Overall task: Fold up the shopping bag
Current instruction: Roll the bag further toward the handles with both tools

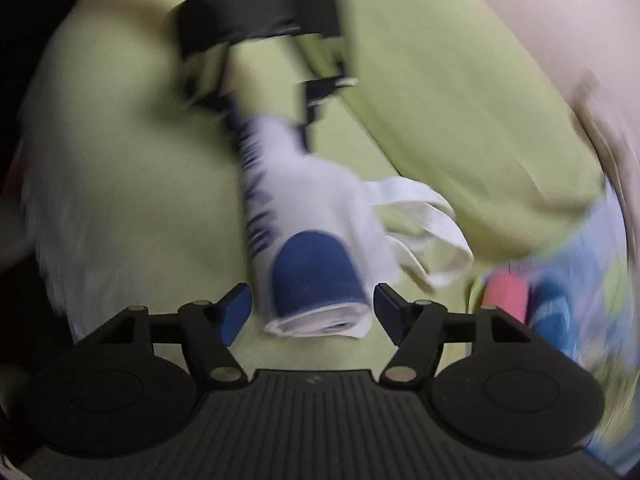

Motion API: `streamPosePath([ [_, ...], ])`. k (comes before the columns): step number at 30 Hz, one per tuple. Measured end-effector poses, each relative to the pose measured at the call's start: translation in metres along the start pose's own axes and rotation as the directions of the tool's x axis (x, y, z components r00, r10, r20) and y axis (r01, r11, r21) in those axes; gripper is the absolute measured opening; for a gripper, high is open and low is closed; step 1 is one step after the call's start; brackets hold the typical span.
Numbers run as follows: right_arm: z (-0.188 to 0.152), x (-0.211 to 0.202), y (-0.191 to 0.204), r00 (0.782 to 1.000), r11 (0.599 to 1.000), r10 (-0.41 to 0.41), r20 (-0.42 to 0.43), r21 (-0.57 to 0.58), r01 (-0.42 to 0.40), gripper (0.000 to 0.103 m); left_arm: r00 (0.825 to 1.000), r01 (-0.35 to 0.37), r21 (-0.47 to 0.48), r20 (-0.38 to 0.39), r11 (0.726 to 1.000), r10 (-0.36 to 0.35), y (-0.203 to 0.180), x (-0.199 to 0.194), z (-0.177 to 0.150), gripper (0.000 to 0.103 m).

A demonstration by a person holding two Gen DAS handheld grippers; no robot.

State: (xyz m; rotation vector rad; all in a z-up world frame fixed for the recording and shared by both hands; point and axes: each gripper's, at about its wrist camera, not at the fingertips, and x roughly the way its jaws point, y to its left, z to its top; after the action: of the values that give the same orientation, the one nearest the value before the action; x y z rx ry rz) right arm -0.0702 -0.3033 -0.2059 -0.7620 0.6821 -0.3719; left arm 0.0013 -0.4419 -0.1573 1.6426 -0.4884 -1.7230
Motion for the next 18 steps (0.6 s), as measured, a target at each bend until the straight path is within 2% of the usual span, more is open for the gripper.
streamPosePath([
  [3, -0.007, 0.013, 0.017, 0.997, 0.985, -0.066, 0.044, -0.16, 0.072, 0.055, 1.0, 0.024, -0.026, 0.009, 0.999, -0.024, 0.004, -0.003, -0.003, 0.053],
  [4, -0.009, 0.016, 0.019, 0.996, 0.982, -0.07, 0.06, -0.171, 0.079, 0.051, 0.999, 0.035, -0.04, 0.015, 0.999, -0.035, 0.005, -0.003, -0.005, 0.053],
  [6, -0.013, 0.022, 0.019, 0.994, 0.986, -0.069, 0.081, -0.149, 0.081, 0.051, 0.998, 0.06, -0.072, 0.031, 0.996, -0.058, 0.01, -0.003, -0.008, 0.053],
  [9, -0.013, 0.027, 0.007, 0.996, 0.998, -0.038, 0.075, -0.039, 0.041, 0.05, 0.993, 0.114, -0.14, 0.059, 0.983, -0.107, 0.024, 0.0, -0.012, 0.054],
  [12, -0.008, 0.037, -0.024, 0.997, 0.984, 0.057, 0.047, 0.167, -0.064, 0.05, 0.979, 0.202, -0.272, 0.094, 0.941, -0.183, 0.048, 0.008, -0.018, 0.055],
  [15, -0.006, 0.05, -0.058, 0.983, 0.915, 0.178, 0.037, 0.36, -0.18, 0.051, 0.965, 0.263, -0.374, 0.114, 0.889, -0.237, 0.066, 0.015, -0.022, 0.055],
  [18, -0.007, 0.055, -0.083, 0.962, 0.828, 0.269, 0.044, 0.499, -0.254, 0.05, 0.958, 0.287, -0.462, 0.133, 0.839, -0.255, 0.073, 0.014, -0.024, 0.054],
])
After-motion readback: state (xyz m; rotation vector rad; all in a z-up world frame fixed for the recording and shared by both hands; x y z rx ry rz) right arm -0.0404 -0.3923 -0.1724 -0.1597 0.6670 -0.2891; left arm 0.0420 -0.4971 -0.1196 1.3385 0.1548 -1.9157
